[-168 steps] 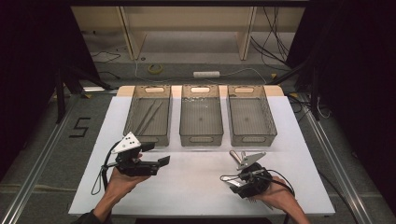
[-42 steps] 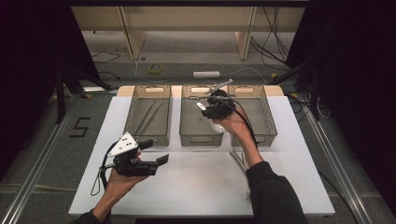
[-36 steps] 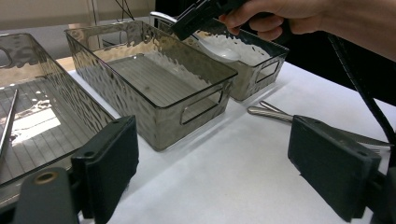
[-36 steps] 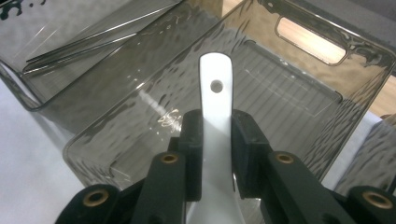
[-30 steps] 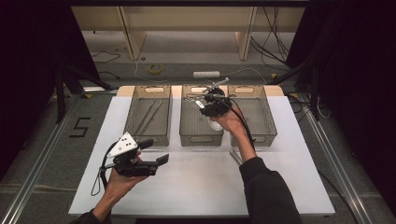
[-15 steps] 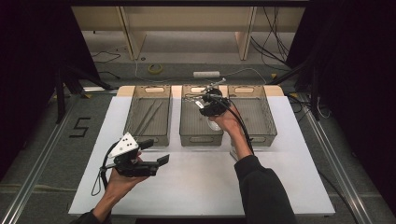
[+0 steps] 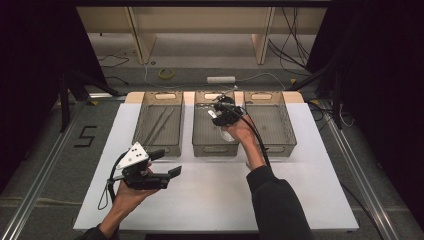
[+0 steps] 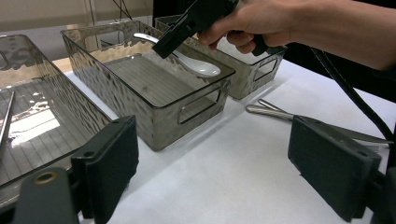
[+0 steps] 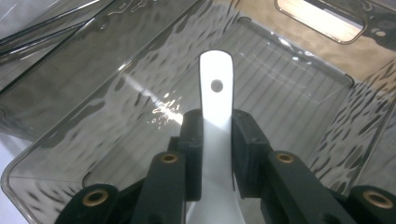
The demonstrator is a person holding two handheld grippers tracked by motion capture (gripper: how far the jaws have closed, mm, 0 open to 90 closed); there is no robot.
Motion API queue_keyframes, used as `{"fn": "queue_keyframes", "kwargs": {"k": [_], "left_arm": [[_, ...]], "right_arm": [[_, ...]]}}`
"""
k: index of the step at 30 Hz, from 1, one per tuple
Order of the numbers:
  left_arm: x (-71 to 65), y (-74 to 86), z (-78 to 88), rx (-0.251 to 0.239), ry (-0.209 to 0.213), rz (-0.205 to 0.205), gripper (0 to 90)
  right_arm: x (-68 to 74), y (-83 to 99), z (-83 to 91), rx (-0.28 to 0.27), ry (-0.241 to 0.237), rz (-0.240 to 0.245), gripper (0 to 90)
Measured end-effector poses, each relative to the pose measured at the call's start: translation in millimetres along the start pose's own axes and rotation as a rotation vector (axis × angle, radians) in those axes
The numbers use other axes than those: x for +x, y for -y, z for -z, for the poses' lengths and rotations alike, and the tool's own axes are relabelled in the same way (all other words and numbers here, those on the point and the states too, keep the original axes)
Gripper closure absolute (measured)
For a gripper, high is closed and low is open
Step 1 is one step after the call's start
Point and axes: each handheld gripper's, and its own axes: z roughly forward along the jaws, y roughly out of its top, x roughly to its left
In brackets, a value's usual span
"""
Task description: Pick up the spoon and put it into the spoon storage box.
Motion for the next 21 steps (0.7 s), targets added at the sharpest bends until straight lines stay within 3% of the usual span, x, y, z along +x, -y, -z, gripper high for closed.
{"fn": "queue_keyframes", "kwargs": {"k": [21], "left_arm": [[-0.5, 0.1, -0.3, 0.0, 0.0, 0.001, 16.0]], "right_arm": [[6.3, 3.1, -7.7, 0.02, -0.022, -0.002, 71.9]]}}
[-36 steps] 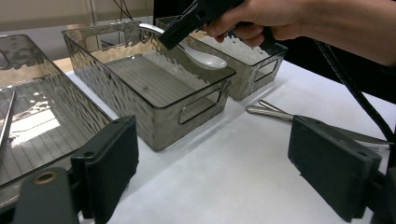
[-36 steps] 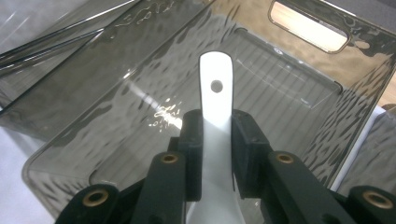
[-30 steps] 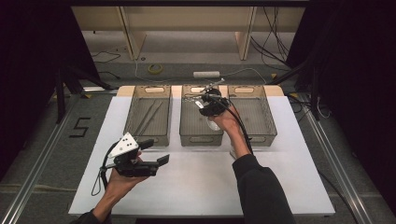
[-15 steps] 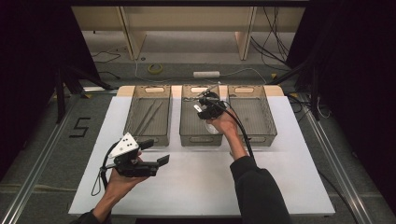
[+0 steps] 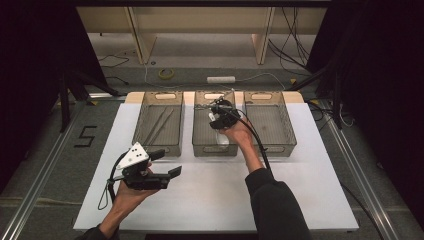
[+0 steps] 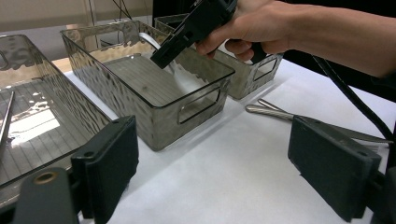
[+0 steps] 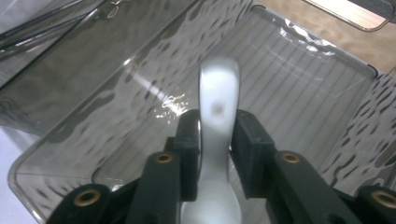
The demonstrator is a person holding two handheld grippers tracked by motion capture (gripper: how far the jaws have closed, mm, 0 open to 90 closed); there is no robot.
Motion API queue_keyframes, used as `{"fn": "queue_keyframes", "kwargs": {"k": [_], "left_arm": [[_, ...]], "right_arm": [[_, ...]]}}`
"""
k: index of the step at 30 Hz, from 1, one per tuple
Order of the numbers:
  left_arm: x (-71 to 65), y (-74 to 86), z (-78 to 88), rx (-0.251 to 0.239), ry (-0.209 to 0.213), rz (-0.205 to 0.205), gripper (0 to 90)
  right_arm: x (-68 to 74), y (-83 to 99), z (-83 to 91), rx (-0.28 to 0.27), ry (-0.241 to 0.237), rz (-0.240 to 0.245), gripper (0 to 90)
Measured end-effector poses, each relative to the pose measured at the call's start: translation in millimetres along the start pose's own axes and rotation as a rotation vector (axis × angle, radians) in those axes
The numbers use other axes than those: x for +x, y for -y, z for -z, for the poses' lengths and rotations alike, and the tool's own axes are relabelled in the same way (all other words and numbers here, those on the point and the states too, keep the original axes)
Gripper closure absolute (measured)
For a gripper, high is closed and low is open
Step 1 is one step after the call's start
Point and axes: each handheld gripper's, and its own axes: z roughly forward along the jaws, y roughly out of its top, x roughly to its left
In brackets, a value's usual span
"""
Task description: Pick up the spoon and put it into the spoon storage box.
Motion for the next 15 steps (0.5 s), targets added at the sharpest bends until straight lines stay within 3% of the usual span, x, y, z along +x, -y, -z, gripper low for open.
{"fn": "queue_keyframes", "kwargs": {"k": [8, 15], "left_arm": [[0.2, 0.1, 0.3, 0.001, -0.001, 0.0, 16.0], [-0.1, 0.2, -0.3, 0.001, -0.004, -0.003, 16.0]], "right_arm": [[-3.3, -1.2, 16.1, -0.027, -0.021, -0.019, 53.1], [2.0, 5.4, 48.5, -0.062, -0.05, 0.036, 39.2]]}}
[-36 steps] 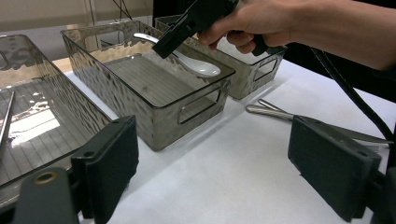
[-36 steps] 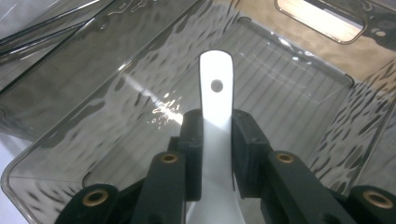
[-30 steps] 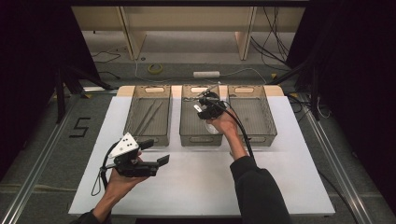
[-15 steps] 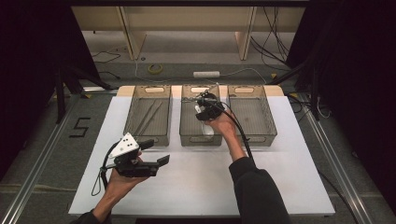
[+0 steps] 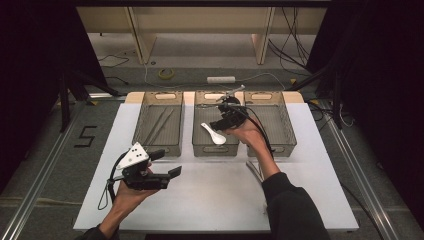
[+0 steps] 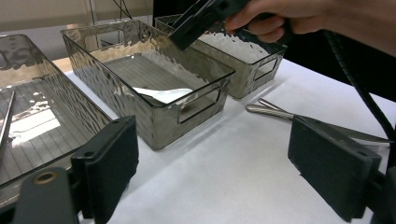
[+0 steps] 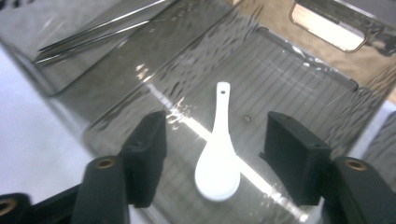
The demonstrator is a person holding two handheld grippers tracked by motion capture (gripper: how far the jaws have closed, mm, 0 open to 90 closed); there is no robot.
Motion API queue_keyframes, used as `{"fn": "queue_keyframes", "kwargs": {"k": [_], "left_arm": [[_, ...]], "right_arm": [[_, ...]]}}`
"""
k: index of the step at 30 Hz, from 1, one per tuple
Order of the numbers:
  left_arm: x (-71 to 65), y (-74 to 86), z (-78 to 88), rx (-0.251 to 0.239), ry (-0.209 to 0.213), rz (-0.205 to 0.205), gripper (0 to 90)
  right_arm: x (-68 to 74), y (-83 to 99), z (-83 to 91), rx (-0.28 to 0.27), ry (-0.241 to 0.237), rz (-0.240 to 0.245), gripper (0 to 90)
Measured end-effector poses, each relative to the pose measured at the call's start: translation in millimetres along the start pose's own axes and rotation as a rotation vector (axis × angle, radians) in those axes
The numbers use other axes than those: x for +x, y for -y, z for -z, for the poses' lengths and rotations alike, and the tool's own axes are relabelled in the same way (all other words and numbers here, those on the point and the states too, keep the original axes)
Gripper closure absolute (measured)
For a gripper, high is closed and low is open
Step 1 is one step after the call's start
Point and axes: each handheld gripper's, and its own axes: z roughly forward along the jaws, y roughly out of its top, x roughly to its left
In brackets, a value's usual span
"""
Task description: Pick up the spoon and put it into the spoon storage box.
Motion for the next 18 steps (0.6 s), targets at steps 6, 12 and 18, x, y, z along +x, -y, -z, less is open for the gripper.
{"fn": "queue_keyframes", "kwargs": {"k": [6, 12, 18], "left_arm": [[0.2, 0.1, 0.1, 0.005, -0.001, -0.002, 16.0], [-0.3, 0.2, -0.4, 0.006, -0.004, -0.007, 16.0], [-0.4, 0.3, -0.8, 0.008, -0.004, -0.005, 16.0]], "right_arm": [[7.5, 15.4, 32.7, -0.008, -0.021, 0.055, 37.1], [9.6, 45.2, 62.2, -0.001, -0.046, 0.063, 36.1], [10.4, 79.9, 77.3, 0.021, 0.008, 0.079, 35.8]]}}
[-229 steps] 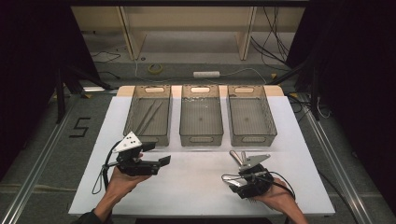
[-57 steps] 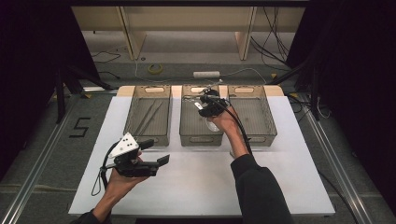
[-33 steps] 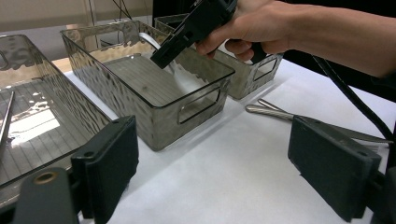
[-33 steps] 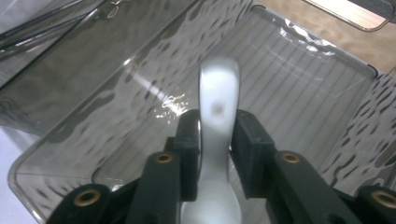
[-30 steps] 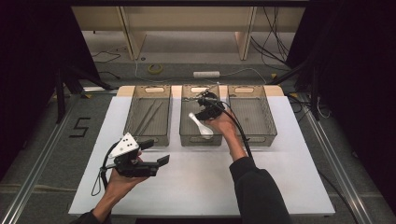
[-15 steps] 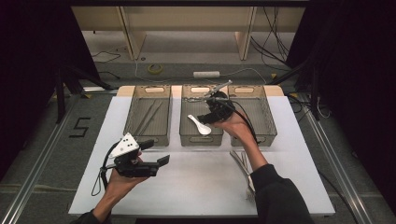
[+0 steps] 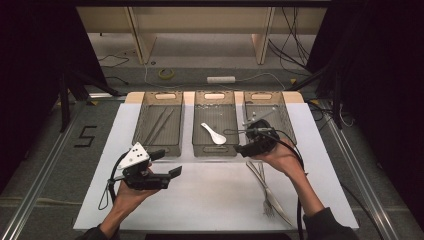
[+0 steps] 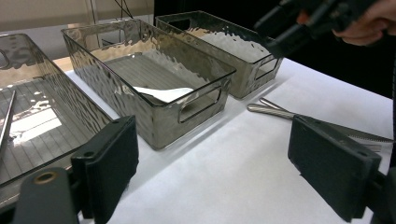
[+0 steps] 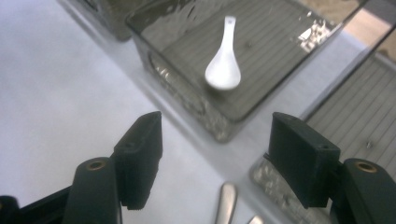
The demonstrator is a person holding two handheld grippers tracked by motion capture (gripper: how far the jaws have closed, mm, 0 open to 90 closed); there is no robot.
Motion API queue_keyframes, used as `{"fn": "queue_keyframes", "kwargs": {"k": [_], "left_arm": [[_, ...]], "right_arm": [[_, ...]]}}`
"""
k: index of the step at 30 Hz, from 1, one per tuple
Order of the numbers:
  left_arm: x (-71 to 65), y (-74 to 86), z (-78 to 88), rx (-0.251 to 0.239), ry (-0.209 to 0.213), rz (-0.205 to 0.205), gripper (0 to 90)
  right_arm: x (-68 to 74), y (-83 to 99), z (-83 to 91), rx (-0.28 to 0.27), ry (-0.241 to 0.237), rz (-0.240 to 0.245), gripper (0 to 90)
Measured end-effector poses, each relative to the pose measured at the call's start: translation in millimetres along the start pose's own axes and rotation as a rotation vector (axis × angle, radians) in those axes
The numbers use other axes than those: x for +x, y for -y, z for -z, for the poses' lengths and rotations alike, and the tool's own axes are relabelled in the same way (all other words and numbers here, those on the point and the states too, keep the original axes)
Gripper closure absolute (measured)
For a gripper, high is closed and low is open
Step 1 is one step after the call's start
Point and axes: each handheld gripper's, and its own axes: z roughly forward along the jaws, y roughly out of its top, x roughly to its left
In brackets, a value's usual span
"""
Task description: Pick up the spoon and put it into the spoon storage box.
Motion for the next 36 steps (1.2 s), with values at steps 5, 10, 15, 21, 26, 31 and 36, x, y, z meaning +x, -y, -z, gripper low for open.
{"fn": "queue_keyframes", "kwargs": {"k": [5, 10, 15, 21, 26, 31, 36], "left_arm": [[0.8, 0.1, 0.0, -0.001, -0.002, 0.001, 16.0], [0.7, 0.3, 0.2, -0.003, -0.003, 0.005, 16.0], [0.3, 0.2, 0.3, -0.005, -0.002, 0.003, 16.0], [0.4, 0.2, 0.1, -0.003, -0.001, 0.002, 16.0], [0.5, 0.1, 0.3, -0.004, -0.001, 0.004, 16.0], [0.2, 0.2, 0.3, -0.003, -0.001, 0.0, 16.0], [0.3, 0.0, 0.7, -0.006, 0.0, 0.001, 15.9]], "right_arm": [[-4.2, 24.6, 4.4, 0.001, -0.001, -0.04, 33.5], [-7.4, 42.8, 9.4, -0.022, 0.0, -0.083, 30.6], [-8.1, 56.0, 12.2, -0.005, -0.005, -0.095, 30.5], [-8.3, 69.4, 12.9, 0.025, -0.006, -0.099, 30.7], [-7.8, 78.6, 12.2, 0.05, -0.013, -0.104, 30.9], [-5.0, 82.4, 10.3, 0.08, -0.008, -0.096, 31.5], [-1.5, 86.2, 6.3, 0.121, -0.01, -0.087, 31.9]]}}
